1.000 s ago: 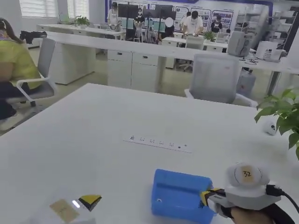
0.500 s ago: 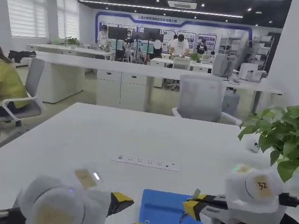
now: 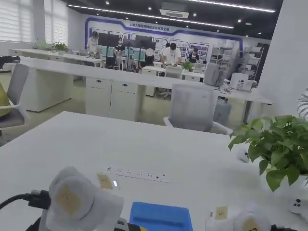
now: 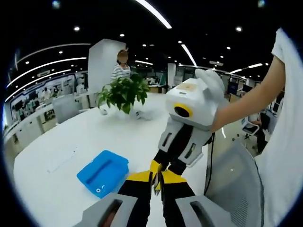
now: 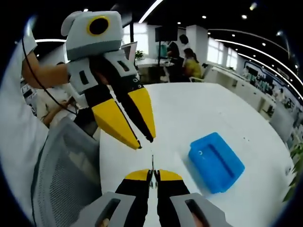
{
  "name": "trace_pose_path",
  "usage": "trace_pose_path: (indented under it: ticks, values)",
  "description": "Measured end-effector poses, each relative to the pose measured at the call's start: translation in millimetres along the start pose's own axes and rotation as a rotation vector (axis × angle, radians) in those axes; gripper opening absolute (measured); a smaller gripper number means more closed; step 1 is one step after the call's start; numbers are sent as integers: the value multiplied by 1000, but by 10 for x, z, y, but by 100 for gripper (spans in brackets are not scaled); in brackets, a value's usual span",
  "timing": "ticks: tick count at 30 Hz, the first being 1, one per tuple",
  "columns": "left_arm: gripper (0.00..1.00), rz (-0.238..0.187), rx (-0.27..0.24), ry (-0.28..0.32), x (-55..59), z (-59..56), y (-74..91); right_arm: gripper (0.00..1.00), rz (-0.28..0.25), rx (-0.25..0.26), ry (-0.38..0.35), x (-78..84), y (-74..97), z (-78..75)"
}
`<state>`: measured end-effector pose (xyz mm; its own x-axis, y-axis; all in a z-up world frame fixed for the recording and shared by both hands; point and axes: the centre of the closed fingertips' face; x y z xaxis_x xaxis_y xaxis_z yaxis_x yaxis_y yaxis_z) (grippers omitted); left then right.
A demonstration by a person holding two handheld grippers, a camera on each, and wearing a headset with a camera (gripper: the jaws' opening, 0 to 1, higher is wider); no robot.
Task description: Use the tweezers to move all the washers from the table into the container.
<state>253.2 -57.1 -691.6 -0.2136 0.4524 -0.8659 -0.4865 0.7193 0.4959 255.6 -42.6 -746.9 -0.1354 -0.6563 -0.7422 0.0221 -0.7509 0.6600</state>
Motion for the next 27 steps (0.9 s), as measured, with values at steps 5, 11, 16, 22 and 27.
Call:
trace_pose_path:
  ticks: [5,11,16,22,27]
  values:
    - [0,18,7,-37,118,-46,-102,1,94,-58,44,159,-85,120]
    - [2,64,105,-100,262,-239,-149,1,145,-114,39,313,-172,215]
    - [6,68,139,-126,294,-310,-189,1,184,-122,62,405,-218,254]
    - [0,107,177,-186,401,-368,-259,1,219,-123,90,442,-242,241]
    - [0,113,155,-259,498,-299,-335,2,260,-98,86,550,-268,132]
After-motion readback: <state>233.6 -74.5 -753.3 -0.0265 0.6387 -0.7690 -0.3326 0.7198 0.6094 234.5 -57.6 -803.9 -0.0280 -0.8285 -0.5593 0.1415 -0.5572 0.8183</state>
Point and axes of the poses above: the centre of the closed fingertips' face, and the gripper's own axes: y roughly backward along the fingers, z roughly to its left, x roughly out of its underside, and after that the axes turned 10 degrees about -x, right-handed
